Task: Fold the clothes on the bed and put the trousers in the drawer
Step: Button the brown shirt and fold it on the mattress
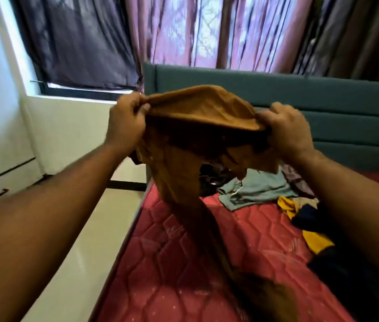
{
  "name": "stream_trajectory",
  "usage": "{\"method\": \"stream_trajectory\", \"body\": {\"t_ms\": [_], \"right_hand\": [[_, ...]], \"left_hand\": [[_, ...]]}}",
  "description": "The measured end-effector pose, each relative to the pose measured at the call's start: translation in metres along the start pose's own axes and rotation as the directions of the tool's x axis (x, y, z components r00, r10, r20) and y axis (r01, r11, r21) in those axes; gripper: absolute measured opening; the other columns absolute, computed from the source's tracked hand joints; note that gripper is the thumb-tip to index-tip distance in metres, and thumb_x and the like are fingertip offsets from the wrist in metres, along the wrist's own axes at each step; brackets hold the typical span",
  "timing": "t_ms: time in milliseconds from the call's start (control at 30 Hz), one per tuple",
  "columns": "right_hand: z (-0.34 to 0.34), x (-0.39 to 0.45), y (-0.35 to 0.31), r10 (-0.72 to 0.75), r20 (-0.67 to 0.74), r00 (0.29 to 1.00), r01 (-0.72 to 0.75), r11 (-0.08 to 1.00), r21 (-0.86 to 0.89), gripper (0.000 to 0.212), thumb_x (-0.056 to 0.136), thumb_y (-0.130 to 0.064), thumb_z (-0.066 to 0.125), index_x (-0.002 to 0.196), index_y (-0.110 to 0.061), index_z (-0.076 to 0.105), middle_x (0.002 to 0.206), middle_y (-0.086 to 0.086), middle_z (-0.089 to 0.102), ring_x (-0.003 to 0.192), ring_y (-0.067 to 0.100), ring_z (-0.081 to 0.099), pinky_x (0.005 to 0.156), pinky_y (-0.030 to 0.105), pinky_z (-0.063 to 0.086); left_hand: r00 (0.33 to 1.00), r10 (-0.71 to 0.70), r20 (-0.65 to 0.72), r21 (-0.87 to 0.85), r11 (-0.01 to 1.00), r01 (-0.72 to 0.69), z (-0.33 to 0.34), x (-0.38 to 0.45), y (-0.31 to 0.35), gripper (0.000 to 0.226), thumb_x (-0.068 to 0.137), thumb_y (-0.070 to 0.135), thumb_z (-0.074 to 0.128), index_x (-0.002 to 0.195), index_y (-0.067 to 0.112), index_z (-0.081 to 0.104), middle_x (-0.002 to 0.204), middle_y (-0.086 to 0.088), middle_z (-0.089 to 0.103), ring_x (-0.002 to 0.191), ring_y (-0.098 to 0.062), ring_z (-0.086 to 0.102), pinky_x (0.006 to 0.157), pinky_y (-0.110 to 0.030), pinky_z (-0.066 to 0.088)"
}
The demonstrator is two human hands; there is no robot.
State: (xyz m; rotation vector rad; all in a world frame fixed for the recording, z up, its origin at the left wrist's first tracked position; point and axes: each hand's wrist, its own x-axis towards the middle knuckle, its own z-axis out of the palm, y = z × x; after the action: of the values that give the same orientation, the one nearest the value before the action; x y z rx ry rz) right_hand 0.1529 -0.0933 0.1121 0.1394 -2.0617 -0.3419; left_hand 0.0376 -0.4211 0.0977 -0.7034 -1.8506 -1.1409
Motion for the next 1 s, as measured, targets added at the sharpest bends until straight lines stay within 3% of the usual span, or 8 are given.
{"method": "stream_trajectory", "body": {"t_ms": [133,167,233,300,467,600,800,1000], "right_hand": [[0.021,-0.107,-0.006,-0.077,0.243,0.967,0.088,0.996,-0.035,0.032,0.083,-0.029,0.054,0.105,-0.008,0.065,0.081,0.017,0.057,0.068,0.037,0.058,0.055,0.04,0.045],[0.028,-0.138,-0.016,-0.039,0.51,0.859,0.057,0.998,-0.021,0.036,0.088,-0.026,0.057,0.121,-0.011,0.059,0.095,0.018,0.061,0.079,0.037,0.061,0.064,0.04,0.049],[0.032,-0.202,-0.05,0.125,0.967,0.224,-0.222,0.972,-0.074,0.048,0.092,-0.026,0.057,0.137,-0.024,0.044,0.119,0.016,0.056,0.096,0.033,0.059,0.085,0.035,0.048],[0.041,-0.252,-0.081,0.078,0.995,-0.067,-0.325,0.941,-0.096,0.047,0.088,-0.034,0.061,0.133,-0.024,0.051,0.124,0.014,0.056,0.106,0.031,0.059,0.096,0.034,0.045],[0.068,-0.298,-0.12,0.088,0.965,0.247,-0.391,0.92,0.016,0.028,0.092,-0.04,0.052,0.106,-0.019,0.063,0.115,0.008,0.062,0.107,0.03,0.06,0.082,0.034,0.047],[0.09,-0.313,-0.124,0.136,0.85,0.509,-0.48,0.864,0.149,0.03,0.086,-0.026,0.06,0.114,-0.017,0.059,0.111,0.006,0.056,0.103,0.031,0.056,0.083,0.038,0.046],[0.117,-0.325,-0.106,0.117,0.935,0.336,-0.717,0.675,0.173,0.046,0.078,-0.051,0.052,0.119,-0.034,0.063,0.121,-0.015,0.062,0.116,0.01,0.057,0.098,0.043,0.044],[0.123,-0.321,-0.107,0.036,0.969,0.242,-0.68,0.719,0.143,0.05,0.084,-0.055,0.063,0.131,-0.04,0.054,0.109,-0.016,0.052,0.115,0.009,0.051,0.095,0.04,0.037]], "left_hand": [[0.883,0.166,0.44,0.111,0.965,-0.237,0.02,-0.105,-0.038,0.013,0.087,0.01,0.059,0.098,0.005,0.065,0.116,-0.015,0.058,0.102,-0.031,0.058,0.083,-0.035,0.048],[0.698,0.008,0.716,0.205,0.954,-0.221,0.028,-0.14,-0.049,0.016,0.089,0.014,0.057,0.099,0.004,0.066,0.116,-0.016,0.06,0.1,-0.034,0.06,0.078,-0.036,0.048],[0.036,-0.417,0.908,0.405,0.854,-0.327,0.044,-0.217,-0.069,0.024,0.093,0.018,0.058,0.109,0.002,0.068,0.117,-0.016,0.065,0.102,-0.033,0.063,0.084,-0.036,0.048],[-0.229,-0.557,0.798,0.417,0.786,-0.457,0.054,-0.275,-0.081,0.027,0.09,0.022,0.064,0.113,0.007,0.068,0.118,-0.013,0.067,0.106,-0.029,0.063,0.092,-0.033,0.048],[0.251,-0.312,0.916,0.362,0.914,-0.185,0.075,-0.304,-0.074,0.016,0.088,0.027,0.053,0.097,0.018,0.063,0.104,-0.008,0.062,0.098,-0.031,0.062,0.072,-0.033,0.045],[0.277,-0.258,0.926,0.312,0.935,-0.172,0.102,-0.296,-0.077,0.027,0.089,0.025,0.054,0.115,0.025,0.064,0.12,0.0,0.054,0.11,-0.024,0.053,0.088,-0.038,0.048],[0.3,-0.28,0.912,0.388,0.828,-0.404,0.131,-0.297,-0.093,0.044,0.097,0.034,0.042,0.141,0.033,0.041,0.143,0.004,0.042,0.124,-0.023,0.046,0.095,-0.04,0.04],[0.254,-0.506,0.824,0.565,0.71,-0.42,0.14,-0.279,-0.095,0.05,0.095,0.045,0.052,0.141,0.029,0.038,0.136,-0.004,0.039,0.106,-0.031,0.062,0.069,-0.036,0.041]]}}
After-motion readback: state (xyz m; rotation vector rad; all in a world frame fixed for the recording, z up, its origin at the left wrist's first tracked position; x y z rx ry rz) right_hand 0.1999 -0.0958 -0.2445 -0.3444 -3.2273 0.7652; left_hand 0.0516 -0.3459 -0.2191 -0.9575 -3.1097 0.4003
